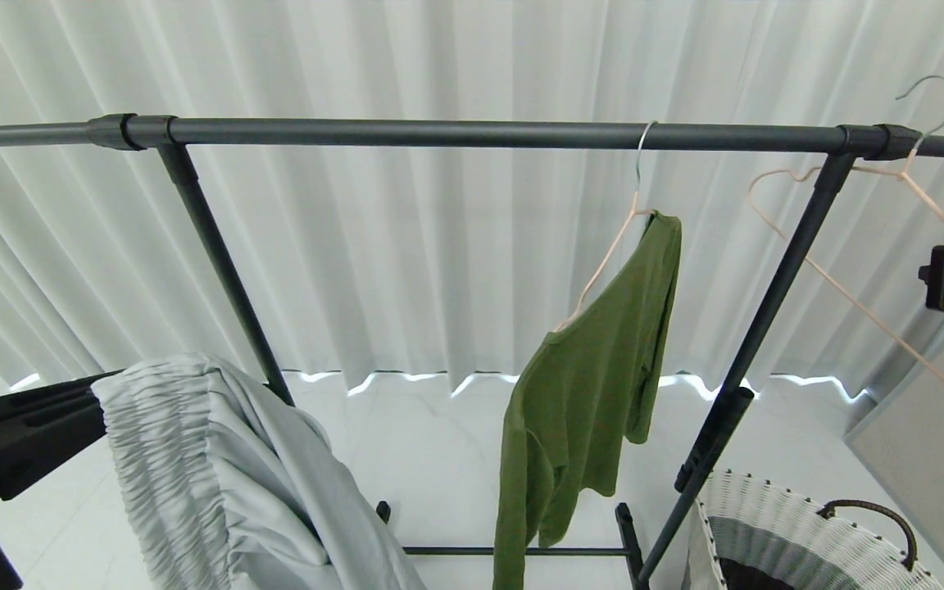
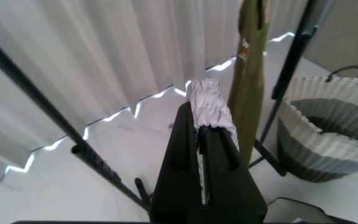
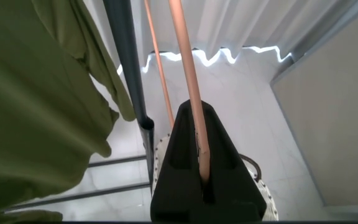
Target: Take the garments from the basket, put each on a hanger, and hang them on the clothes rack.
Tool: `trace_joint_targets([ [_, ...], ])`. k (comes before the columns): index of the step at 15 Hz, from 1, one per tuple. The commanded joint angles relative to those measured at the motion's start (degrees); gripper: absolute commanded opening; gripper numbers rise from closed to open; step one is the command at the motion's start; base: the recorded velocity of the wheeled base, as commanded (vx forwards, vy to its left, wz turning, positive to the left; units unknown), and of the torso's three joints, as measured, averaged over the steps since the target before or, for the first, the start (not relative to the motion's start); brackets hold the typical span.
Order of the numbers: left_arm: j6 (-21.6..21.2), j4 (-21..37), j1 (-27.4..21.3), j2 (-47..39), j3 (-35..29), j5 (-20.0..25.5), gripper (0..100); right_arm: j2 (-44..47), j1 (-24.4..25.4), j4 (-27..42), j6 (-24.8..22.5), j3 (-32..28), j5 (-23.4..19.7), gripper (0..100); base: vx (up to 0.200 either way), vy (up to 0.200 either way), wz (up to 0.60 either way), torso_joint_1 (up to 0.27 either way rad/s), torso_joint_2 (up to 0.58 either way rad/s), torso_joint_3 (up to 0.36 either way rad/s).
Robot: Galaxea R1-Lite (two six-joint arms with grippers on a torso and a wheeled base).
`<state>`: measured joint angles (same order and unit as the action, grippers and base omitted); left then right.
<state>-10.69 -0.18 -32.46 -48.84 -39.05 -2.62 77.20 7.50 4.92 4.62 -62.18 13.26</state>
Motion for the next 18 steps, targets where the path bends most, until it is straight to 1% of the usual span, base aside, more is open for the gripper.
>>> trace_joint_targets([
  [1,-0.12,0.01,1.97,0.41,0.11,-0.02,0,-4.87,0.06,0.88,-0.14,1.80,0.01,0,0.000,0.000,0.00,0.000,0.00,0.000],
  [3,-1.00,0.01,4.60,0.23,0.11,-0.28,0,-7.68,-0.03,2.02,-0.31,3.39,0.01,0,0.000,0.000,0.00,0.000,0.00,0.000],
  [5,-3.28,0.01,7.06,0.14,0.46,-0.89,0,-10.14,-0.03,2.63,-0.40,4.79,0.01,0,-0.200,0.000,0.00,0.005,0.00,-0.002],
  [10,-3.37,0.01,7.15,-0.38,0.11,-0.89,0,-16.12,0.06,2.63,-2.69,9.80,0.01,0,-0.200,0.000,0.00,0.001,0.00,0.003],
  [12,-3.81,0.01,7.15,-0.56,0.11,-0.89,0,-18.58,0.06,3.69,-4.18,11.30,0.01,0,-0.200,0.000,0.00,0.005,0.00,0.010],
  [15,-3.81,0.01,7.15,-0.56,0.02,-0.89,0,-20.43,0.15,4.74,-4.88,11.73,-0.08,0,-0.200,0.000,0.00,0.001,0.00,0.002],
  [17,-4.07,0.01,7.15,-0.65,0.11,-0.81,0,-20.95,0.41,4.57,-6.38,11.56,-0.34,0,-0.200,0.000,0.00,0.002,0.00,0.005],
  [18,-4.43,0.01,7.15,-0.65,0.11,-0.81,0,-21.13,0.59,4.48,-6.99,11.47,-0.43,0,0.000,0.000,0.00,0.000,0.00,0.000],
])
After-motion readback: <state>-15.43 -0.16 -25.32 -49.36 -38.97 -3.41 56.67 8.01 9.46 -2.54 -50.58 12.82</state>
